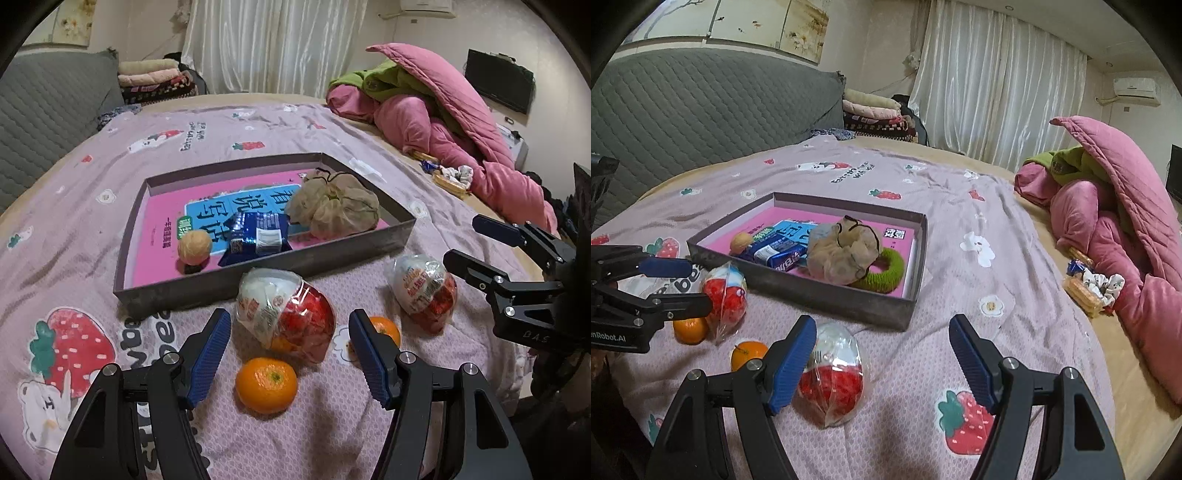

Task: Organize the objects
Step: 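Move the left gripper to a wrapped red egg while the right gripper approaches the other egg, then grasp the wrapped red egg with the left gripper while the right gripper grasps the other egg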

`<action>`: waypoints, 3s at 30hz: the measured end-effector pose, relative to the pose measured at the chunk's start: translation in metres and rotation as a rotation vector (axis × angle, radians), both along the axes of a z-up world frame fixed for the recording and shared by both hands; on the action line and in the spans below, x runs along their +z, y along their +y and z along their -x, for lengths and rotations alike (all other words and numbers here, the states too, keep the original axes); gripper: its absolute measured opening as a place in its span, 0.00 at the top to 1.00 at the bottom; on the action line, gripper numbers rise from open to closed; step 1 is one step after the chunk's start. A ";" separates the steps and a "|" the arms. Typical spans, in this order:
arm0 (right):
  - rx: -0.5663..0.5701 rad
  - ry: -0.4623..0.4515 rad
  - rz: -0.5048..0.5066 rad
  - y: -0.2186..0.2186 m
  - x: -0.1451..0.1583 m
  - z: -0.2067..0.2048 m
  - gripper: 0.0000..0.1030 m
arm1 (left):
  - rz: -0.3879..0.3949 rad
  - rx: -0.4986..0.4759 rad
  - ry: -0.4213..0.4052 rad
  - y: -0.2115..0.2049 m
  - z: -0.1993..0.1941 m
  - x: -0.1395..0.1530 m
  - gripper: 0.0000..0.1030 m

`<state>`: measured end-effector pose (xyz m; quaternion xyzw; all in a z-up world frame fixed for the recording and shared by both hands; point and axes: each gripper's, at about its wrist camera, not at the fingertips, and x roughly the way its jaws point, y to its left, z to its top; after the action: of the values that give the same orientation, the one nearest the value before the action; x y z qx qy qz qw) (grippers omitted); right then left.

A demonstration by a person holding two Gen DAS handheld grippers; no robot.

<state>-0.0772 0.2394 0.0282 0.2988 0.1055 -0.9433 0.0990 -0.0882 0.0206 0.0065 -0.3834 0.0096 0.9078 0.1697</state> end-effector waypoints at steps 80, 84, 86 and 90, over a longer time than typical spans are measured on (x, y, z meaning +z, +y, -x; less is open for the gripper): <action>0.047 -0.168 0.049 -0.022 -0.038 0.027 0.48 | -0.021 0.178 -0.147 0.025 0.042 -0.032 0.46; 0.047 -0.165 0.054 -0.020 -0.036 0.027 0.48 | -0.034 0.163 -0.136 0.025 0.040 -0.029 0.47; 0.044 -0.159 0.050 -0.019 -0.035 0.027 0.48 | -0.043 0.153 -0.125 0.025 0.039 -0.025 0.47; 0.038 -0.131 0.043 -0.017 -0.029 0.026 0.48 | -0.066 0.141 -0.104 0.022 0.035 -0.017 0.47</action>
<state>-0.1036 0.2220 -0.0011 0.3559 0.0842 -0.9216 0.1299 -0.1237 0.0429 -0.0102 -0.4238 -0.0564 0.8963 0.1182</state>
